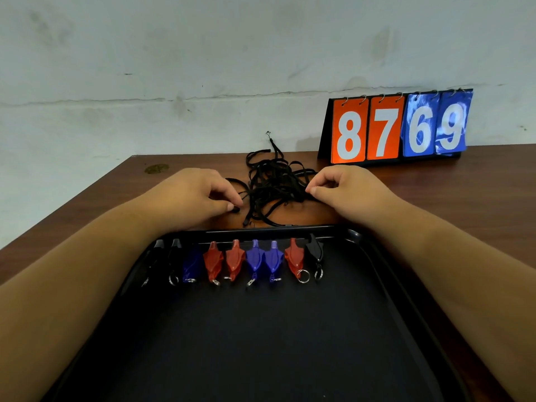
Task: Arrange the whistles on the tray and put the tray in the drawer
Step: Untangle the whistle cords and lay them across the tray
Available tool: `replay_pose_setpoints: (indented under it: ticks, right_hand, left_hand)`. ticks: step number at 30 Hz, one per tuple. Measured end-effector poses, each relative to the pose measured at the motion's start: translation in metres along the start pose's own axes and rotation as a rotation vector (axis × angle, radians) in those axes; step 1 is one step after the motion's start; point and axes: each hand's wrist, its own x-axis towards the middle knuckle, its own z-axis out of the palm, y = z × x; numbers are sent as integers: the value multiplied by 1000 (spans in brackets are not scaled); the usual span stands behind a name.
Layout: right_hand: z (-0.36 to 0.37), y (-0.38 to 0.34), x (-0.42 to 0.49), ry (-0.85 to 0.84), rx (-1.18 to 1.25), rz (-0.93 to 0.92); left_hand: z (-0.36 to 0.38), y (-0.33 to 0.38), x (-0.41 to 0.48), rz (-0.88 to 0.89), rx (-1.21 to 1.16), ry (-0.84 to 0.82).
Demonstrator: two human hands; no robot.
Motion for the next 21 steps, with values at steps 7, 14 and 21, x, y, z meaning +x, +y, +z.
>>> replay_pose_setpoints:
  ticks: [7, 14, 21]
  right_hand:
    - [0, -2, 0, -21, -39, -33]
    - [-1, -31, -15, -279, 21, -183]
    - [3, -43, -17, -428, -149, -243]
  left_hand:
    - [-2, 7, -4, -20, -210, 157]
    - [-4, 1, -2, 116, -1, 142]
    - [1, 9, -4, 263, 23, -30]
